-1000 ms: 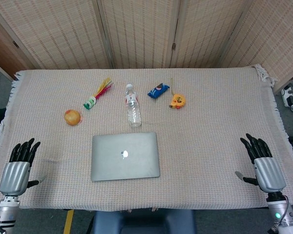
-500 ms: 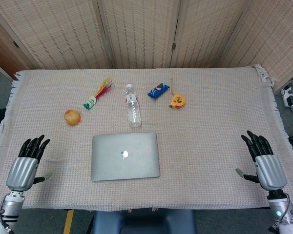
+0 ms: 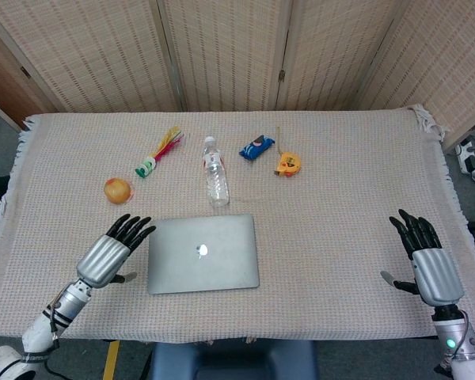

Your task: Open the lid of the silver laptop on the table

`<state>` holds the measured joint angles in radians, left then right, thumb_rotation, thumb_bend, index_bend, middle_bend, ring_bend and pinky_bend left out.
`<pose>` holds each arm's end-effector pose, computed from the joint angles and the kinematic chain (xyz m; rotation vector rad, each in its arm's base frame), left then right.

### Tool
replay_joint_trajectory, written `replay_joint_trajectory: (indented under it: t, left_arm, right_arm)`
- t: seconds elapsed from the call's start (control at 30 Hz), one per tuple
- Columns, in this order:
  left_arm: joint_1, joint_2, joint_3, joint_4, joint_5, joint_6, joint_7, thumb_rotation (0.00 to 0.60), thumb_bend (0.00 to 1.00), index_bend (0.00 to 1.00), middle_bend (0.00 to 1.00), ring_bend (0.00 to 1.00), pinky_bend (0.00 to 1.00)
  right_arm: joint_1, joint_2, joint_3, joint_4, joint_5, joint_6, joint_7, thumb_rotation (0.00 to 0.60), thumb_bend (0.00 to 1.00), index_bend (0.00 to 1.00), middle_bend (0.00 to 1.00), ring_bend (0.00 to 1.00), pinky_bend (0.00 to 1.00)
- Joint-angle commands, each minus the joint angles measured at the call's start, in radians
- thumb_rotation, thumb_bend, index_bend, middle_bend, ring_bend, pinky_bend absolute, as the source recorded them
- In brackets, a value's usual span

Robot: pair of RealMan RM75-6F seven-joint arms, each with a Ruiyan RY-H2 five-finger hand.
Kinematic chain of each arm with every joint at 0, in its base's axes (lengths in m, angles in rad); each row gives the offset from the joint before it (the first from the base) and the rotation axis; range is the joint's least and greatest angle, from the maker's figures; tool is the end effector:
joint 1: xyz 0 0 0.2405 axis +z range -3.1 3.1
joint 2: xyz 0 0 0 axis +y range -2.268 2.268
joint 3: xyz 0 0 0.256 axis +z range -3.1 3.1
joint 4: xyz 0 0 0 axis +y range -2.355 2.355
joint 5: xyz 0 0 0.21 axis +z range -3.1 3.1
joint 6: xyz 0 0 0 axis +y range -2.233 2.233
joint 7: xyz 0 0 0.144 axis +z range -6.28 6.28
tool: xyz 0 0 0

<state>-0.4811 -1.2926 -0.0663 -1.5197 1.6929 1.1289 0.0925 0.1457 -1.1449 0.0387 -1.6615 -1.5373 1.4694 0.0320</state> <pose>-0.2125 0.2767 0.0575 -1.9997 -0.6767 -1.0010 -0.2839 -0.1950 0.1410 1.4379 -0.9542 1.0361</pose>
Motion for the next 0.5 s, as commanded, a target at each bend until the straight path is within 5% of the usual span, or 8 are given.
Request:
replay_joint_trajectory:
  t: [0.03, 0.5]
  left_arm:
    - [-0.063, -0.054, 0.000, 0.026, 0.013, -0.064, -0.019, 0.600, 0.14, 0.09, 0.06, 0.04, 0.00]
    - [-0.203, -0.225, 0.013, 0.056, 0.013, -0.181, -0.010, 0.600, 0.13, 0.08, 0.06, 0.04, 0.00]
  right_arm:
    - [0.001, 0.002, 0.000, -0.003, 0.002, -0.006, -0.006, 0.600, 0.19, 0.00, 0.00, 0.00, 0.00]
    - [-0.003, 0.002, 0.008, -0.006, 0.009, -0.014, -0.011, 0.600, 0.19, 0.00, 0.00, 0.00, 0.00]
